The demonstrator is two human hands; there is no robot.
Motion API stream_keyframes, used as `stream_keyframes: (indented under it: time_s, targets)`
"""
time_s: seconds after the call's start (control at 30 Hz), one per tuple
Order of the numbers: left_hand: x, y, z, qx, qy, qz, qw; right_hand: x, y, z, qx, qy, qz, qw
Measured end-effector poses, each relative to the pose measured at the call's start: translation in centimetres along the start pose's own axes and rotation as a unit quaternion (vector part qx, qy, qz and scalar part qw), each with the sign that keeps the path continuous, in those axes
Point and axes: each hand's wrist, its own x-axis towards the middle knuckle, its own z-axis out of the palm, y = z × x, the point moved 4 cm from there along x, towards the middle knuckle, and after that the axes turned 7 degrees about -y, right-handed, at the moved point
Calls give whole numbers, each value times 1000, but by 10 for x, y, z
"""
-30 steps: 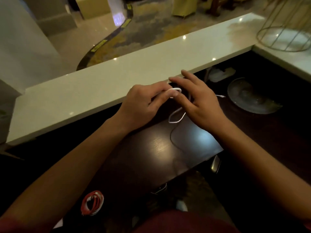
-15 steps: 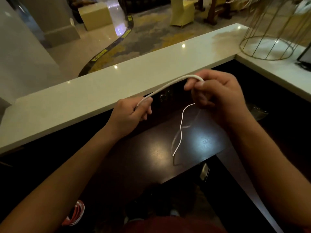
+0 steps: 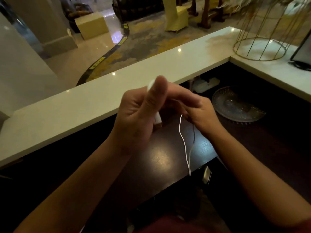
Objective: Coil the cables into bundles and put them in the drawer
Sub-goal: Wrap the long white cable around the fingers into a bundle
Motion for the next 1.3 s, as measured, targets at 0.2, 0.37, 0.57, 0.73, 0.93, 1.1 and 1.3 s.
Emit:
stream_keyframes:
  time_s: [0.2,0.37,0.57,0.73,0.93,1.1,1.3]
  targets:
    - [-17,-4,-33,36,139,0,990,-8,90,-18,-54,15,113,992]
    - [-22,-23,-45,-32,156,-39,986,-26,105,2,-94,-125,193,969]
    - [-19,-46,-43,76,92,-82,989,-36,45,41,-55,-272,175,945]
    - [-38,-83,-52,162,37,-185,968,-36,-10,37,12,-227,107,968]
    - [-52,-92,-50,205,-19,-212,955,-29,-7,33,-284,-20,-20,958]
    - [-57,-110,-51,290,-49,-268,917,-28,-3,38,-267,3,-6,964]
    - [-62,-124,-67,183,-32,-337,923,-32,-9,45,-220,-115,16,969]
